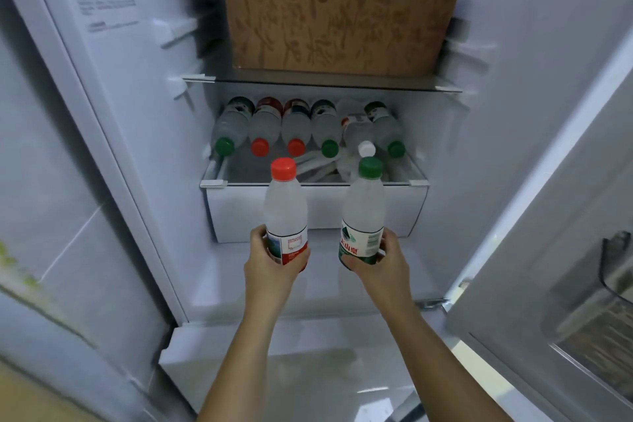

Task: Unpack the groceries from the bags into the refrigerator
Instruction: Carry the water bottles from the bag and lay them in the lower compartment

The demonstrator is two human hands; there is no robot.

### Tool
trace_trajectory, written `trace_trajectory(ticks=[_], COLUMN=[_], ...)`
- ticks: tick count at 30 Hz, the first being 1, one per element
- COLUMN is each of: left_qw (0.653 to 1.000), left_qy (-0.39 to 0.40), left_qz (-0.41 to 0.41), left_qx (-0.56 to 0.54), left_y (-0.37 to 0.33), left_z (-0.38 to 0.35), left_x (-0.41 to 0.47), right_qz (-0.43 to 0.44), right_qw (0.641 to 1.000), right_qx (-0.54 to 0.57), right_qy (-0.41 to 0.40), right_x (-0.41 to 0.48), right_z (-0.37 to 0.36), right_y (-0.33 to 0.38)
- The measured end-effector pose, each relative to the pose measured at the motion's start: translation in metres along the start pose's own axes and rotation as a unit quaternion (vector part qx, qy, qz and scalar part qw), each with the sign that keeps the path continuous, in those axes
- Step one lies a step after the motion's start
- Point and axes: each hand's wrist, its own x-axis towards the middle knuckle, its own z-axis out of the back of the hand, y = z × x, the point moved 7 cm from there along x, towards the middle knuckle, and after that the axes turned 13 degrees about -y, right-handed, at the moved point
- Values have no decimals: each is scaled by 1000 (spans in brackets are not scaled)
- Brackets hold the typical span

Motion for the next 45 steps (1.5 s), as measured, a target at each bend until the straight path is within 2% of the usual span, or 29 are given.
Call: trace_trajectory(ticks=[11, 26, 28, 31, 33, 37, 42, 45], left_qw=[999, 993, 994, 994, 989, 977, 976, 979], left_qy=[15, 92, 76, 23, 8, 1, 67, 56], left_qz=[-20, -6, -2, -69, -125, -198, -189, -190], left_qx=[48, 72, 81, 83, 72, 78, 80, 36], left_y=[16, 13, 7, -27, -61, -121, -128, -120], left_z=[-18, -21, -10, 9, 12, -4, -40, -44], left_x=[20, 34, 32, 36, 42, 66, 84, 78], right_qz=[-10, -36, -38, -13, 34, 95, 87, 103], right_qw=[999, 995, 994, 998, 998, 985, 941, 923], right_qx=[-26, -44, -50, -56, -56, -146, -325, -370], right_qy=[39, 84, 88, 30, -4, -8, 35, 26], right_x=[18, 26, 26, 39, 49, 65, 80, 84], right_z=[-8, -20, -13, 8, 17, 7, -20, -19], right_y=[-20, -7, 9, 47, 79, 126, 131, 135])
